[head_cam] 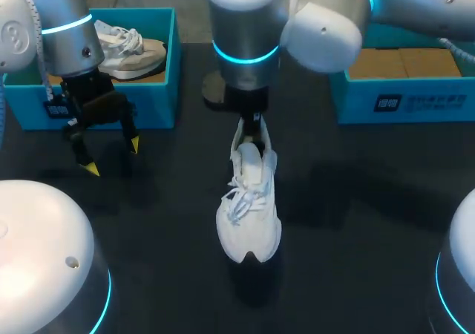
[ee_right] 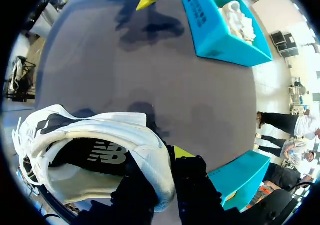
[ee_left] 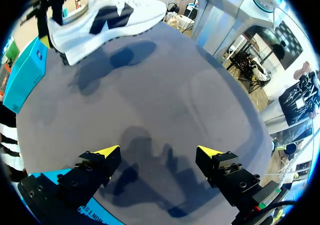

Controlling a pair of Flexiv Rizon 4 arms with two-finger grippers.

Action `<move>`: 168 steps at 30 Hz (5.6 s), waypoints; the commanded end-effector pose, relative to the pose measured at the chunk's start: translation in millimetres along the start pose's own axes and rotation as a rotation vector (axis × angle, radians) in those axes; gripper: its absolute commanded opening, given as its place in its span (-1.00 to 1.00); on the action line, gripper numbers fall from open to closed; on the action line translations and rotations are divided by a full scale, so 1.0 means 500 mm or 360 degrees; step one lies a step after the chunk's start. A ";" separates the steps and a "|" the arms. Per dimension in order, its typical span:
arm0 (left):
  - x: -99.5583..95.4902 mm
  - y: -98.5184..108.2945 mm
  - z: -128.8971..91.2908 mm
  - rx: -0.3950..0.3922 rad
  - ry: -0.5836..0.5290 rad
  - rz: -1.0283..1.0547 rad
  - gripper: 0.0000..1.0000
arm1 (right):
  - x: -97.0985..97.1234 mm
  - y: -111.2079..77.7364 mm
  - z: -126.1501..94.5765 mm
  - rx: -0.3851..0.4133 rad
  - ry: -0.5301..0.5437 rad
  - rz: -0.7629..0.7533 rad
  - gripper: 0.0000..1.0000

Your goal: Take the shoe out of the shoebox, open the shoe tongue, remove and reinsert the insole, then place the shoe into the shoebox

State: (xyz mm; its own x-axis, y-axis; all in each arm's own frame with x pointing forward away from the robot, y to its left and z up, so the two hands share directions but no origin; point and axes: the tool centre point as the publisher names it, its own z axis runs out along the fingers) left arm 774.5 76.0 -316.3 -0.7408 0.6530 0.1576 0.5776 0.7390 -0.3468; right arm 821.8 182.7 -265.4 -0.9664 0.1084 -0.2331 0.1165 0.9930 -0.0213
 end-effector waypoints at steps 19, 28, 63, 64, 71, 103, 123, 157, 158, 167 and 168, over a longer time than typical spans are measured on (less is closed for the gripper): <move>0.002 0.000 -0.001 -0.0005 0.0000 0.0000 1.00 | -0.053 -0.050 -0.045 0.0092 -0.0128 0.0015 -1.00; 0.002 0.000 -0.001 -0.0005 0.0000 0.0000 1.00 | -0.205 -0.138 -0.073 0.0095 -0.0212 -0.0099 -1.00; 0.002 0.000 -0.001 -0.0005 0.0000 0.0000 1.00 | -0.476 -0.325 -0.098 0.0046 -0.0365 -0.0185 -1.00; 0.002 0.000 -0.001 -0.0005 0.0000 0.0000 1.00 | -0.496 -0.341 -0.100 0.0030 -0.0379 -0.0199 -1.00; 0.002 0.000 -0.001 -0.0005 0.0000 0.0000 1.00 | -0.619 -0.439 -0.101 0.0020 -0.0413 -0.0281 -1.00; 0.002 0.000 -0.001 -0.0005 0.0000 0.0000 1.00 | -0.716 -0.690 -0.057 0.0332 -0.0404 0.1020 -1.00; 0.002 0.000 -0.001 -0.0005 0.0000 0.0000 1.00 | -0.700 -0.808 -0.059 0.0315 -0.0277 0.1869 -1.00; 0.002 0.000 -0.001 -0.0005 0.0000 0.0000 1.00 | -0.706 -0.875 0.061 0.0393 -0.0145 0.2320 -1.00; 0.002 0.000 -0.001 -0.0005 0.0000 0.0000 1.00 | -0.704 -0.875 0.071 0.0384 -0.0129 0.2329 -1.00; 0.002 0.000 -0.001 -0.0005 0.0000 0.0000 1.00 | -0.693 -0.905 0.136 0.0314 -0.0017 0.2391 -1.00; 0.002 0.000 -0.001 -0.0005 0.0000 0.0000 1.00 | -0.692 -0.909 0.142 0.0329 -0.0029 0.2395 -1.00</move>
State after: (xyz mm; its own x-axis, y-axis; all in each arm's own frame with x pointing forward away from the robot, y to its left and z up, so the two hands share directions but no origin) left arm 774.5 75.9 -316.3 -0.7407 0.6531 0.1575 0.5777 0.7389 -0.3468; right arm 1116.5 -302.1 -236.8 0.0807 0.9795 -0.1847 0.9921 -0.0612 0.1091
